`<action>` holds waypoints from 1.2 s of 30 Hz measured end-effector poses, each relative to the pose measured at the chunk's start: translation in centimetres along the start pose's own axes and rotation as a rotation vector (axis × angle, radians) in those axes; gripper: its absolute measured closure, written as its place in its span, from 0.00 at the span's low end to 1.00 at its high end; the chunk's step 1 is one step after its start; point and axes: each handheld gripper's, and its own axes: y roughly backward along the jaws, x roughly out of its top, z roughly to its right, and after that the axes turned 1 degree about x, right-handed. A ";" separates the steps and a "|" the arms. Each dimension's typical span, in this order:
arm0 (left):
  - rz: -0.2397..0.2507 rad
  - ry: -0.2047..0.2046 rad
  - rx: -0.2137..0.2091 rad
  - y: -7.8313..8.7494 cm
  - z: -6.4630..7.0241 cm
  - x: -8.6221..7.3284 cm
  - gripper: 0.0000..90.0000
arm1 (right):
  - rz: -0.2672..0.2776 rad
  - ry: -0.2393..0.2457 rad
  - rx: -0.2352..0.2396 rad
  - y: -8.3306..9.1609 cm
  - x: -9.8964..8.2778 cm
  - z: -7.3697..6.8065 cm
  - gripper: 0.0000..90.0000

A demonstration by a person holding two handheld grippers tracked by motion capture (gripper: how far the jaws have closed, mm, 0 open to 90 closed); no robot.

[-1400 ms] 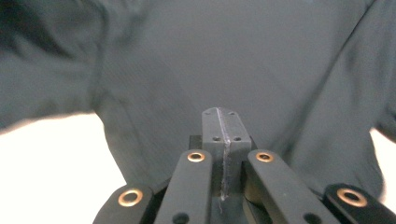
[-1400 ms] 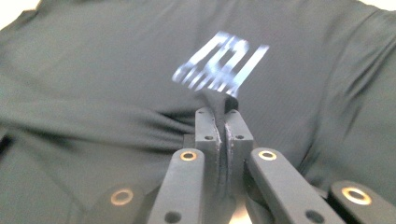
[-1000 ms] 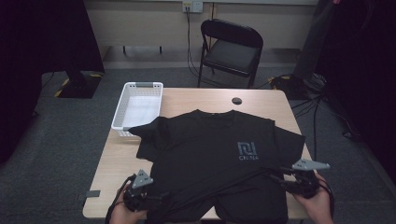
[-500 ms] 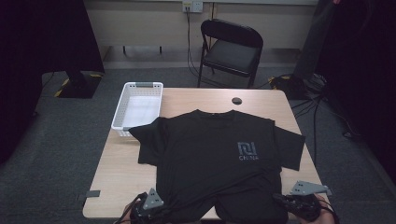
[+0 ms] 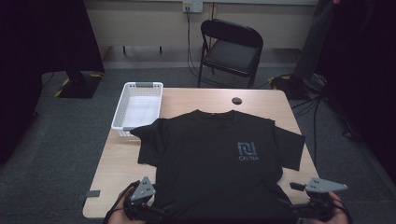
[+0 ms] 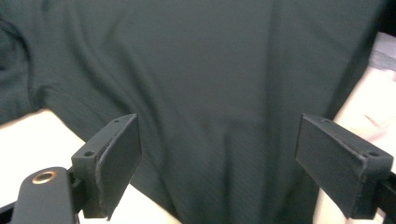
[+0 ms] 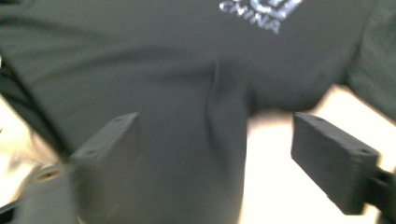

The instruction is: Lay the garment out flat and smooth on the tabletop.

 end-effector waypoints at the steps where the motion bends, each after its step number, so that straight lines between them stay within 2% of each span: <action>1: -0.002 0.001 0.001 -0.3 -0.4 0.2 0.15 | -0.010 0.010 0.015 -0.7 0.6 0.1 0.13; 3: 0.003 -0.007 0.009 -0.9 -1.0 0.8 0.14 | 0.001 0.038 0.013 -2.0 1.6 0.4 0.12; 5: -0.001 -0.018 0.018 -1.3 -1.5 1.3 0.14 | 0.006 0.040 0.018 -3.2 2.5 0.9 0.11; 8: 0.017 -0.017 0.028 -2.0 -2.3 2.0 0.14 | 0.001 0.042 -0.004 -5.0 3.4 1.9 0.11; 11: 0.003 -0.014 0.042 -2.6 -3.2 2.7 0.14 | -0.020 0.048 -0.021 -6.5 3.9 2.9 0.10; 12: 0.013 -0.008 0.047 -2.8 -3.5 2.8 0.14 | -0.022 0.044 -0.035 -6.9 3.9 3.2 0.10; 14: 0.025 0.005 0.041 -3.2 -4.0 2.9 0.14 | -0.036 0.038 -0.027 -7.7 3.9 3.7 0.10; 16: 0.027 0.001 0.052 -3.4 -4.2 2.9 0.14 | -0.052 0.045 -0.034 -8.2 3.7 4.0 0.10; 18: 0.029 0.002 0.062 -3.4 -4.3 2.7 0.14 | -0.073 0.066 -0.047 -8.5 3.4 4.0 0.08; 19: 0.033 0.010 0.061 -3.4 -4.4 2.6 0.14 | -0.065 0.075 -0.049 -8.6 3.3 4.0 0.08; 23: 0.035 0.013 0.074 -3.0 -4.5 2.2 0.14 | -0.055 0.082 -0.037 -8.4 3.0 4.1 0.08; 27: 0.016 -0.004 0.082 -2.8 -4.6 1.7 0.14 | -0.054 0.083 -0.035 -8.1 2.7 4.0 0.08; 28: 0.020 0.006 0.082 -2.8 -4.7 1.6 0.14 | -0.054 0.084 -0.035 -8.1 2.7 4.0 0.08; 36: 0.025 -0.005 0.067 -2.8 -4.8 1.6 0.14 | -0.054 0.082 -0.035 -8.1 2.7 4.0 0.08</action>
